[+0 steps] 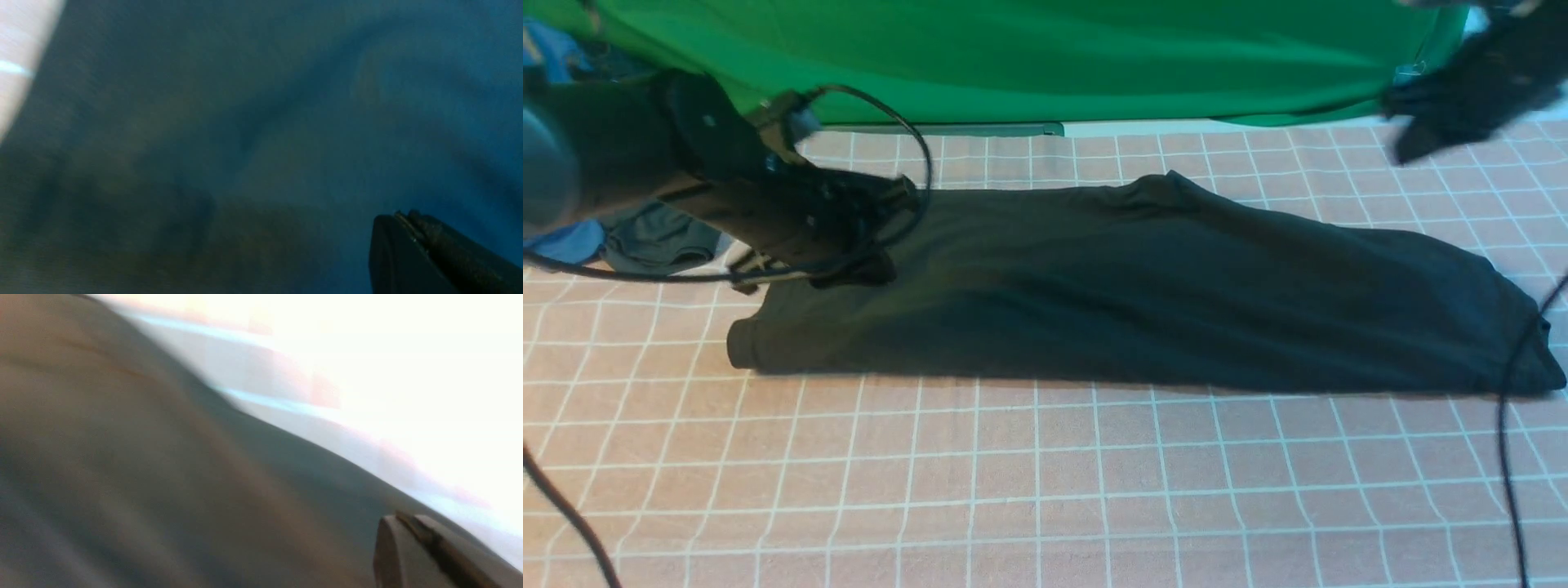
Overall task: Fold a long-sleeved shirt over a pink coffee tablecloth.
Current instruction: 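Pull the folded dark garment lengthwise by its ends to straighten it flat on the table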
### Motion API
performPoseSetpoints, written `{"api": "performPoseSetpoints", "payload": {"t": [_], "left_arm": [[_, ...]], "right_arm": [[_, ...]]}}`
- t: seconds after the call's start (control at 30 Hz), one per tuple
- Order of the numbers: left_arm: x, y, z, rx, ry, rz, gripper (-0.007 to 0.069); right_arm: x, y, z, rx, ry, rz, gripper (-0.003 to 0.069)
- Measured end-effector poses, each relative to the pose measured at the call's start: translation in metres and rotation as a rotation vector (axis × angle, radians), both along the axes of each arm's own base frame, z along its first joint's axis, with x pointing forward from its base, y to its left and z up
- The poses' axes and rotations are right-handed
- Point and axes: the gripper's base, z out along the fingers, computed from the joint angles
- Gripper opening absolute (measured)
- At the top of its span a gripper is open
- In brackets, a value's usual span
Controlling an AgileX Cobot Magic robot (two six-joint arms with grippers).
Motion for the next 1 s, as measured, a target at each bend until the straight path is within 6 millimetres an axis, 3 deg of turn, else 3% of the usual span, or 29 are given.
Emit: {"api": "performPoseSetpoints", "payload": {"t": [0.07,0.2,0.33,0.43,0.67,0.77,0.87,1.0], "left_arm": [[0.0,-0.009,-0.011,0.001,0.028,-0.021,0.0013],[0.001,-0.016,-0.035,0.007,0.112,-0.036,0.0013],[0.002,-0.014,-0.043,0.029,0.135,-0.027,0.0013],[0.001,-0.012,-0.043,0.043,0.147,-0.02,0.0013],[-0.005,-0.011,-0.044,0.048,0.217,-0.018,0.0013],[-0.008,-0.011,-0.042,0.053,0.239,-0.026,0.0013],[-0.012,-0.01,-0.034,0.062,0.244,-0.037,0.0013],[-0.018,-0.007,-0.004,0.068,0.168,-0.046,0.0013]], "right_arm": [[0.006,0.022,-0.009,0.04,-0.01,0.045,0.0036],[0.022,0.063,-0.047,0.063,0.009,0.123,0.0036],[0.026,0.095,-0.073,0.039,-0.006,0.207,0.0036],[0.032,0.108,-0.091,0.032,-0.043,0.205,0.0036],[0.055,0.096,-0.118,0.009,-0.168,0.094,0.0036],[0.061,0.083,-0.116,0.028,-0.182,0.024,0.0038],[0.067,0.062,-0.102,0.054,-0.174,-0.033,0.0038],[0.059,0.019,-0.047,0.044,-0.095,0.004,0.0038]]}}
